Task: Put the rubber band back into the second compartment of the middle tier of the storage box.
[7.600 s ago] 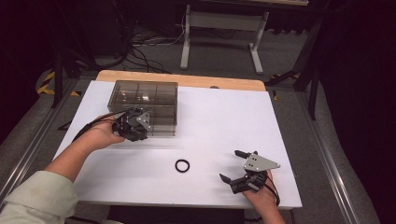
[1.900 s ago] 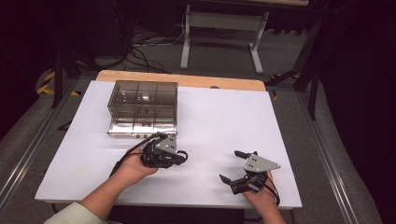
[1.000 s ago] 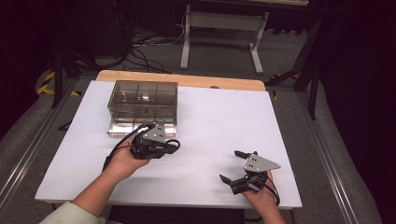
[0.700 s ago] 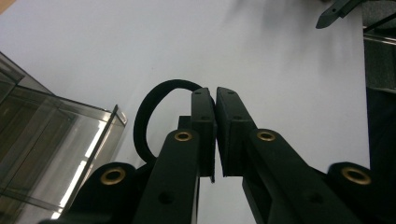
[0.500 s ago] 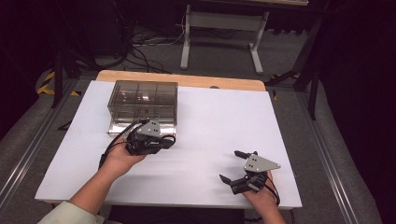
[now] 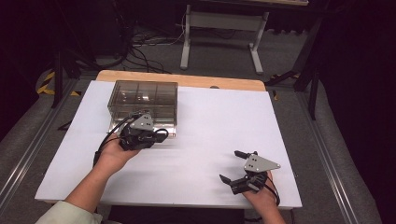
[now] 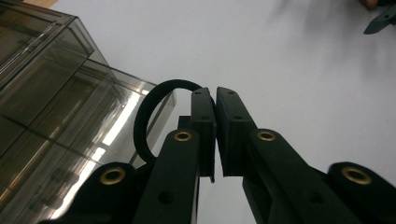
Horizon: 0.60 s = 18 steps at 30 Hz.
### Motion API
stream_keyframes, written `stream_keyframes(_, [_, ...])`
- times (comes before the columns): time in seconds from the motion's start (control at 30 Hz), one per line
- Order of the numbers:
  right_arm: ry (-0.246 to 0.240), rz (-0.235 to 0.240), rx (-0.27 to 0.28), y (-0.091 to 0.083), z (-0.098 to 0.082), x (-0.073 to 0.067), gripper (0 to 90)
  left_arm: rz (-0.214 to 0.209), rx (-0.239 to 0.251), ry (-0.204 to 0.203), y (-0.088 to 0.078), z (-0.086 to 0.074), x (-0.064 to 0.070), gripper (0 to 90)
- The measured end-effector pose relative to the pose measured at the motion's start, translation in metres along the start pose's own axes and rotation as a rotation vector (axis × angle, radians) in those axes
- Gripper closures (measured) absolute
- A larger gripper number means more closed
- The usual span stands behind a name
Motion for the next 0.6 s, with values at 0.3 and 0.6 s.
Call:
stream_keyframes(0.3, [0.002,0.000,0.000,0.000,0.000,0.000,0.3,0.052,-0.010,-0.035,-0.004,-0.008,-0.012,86.1])
stream_keyframes(0.6, [0.003,0.001,0.000,0.000,0.000,0.000,0.3,0.099,0.002,-0.090,-0.008,-0.016,-0.022,86.1])
Point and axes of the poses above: each handheld gripper's, and its own axes: y roughly forward along the jaws, z roughly out of its top, x roughly to its right, the point moved 3 cm from there along y, roughly forward along the jaws, and after that the axes turned 8 degrees about y, right-handed, at the moved point
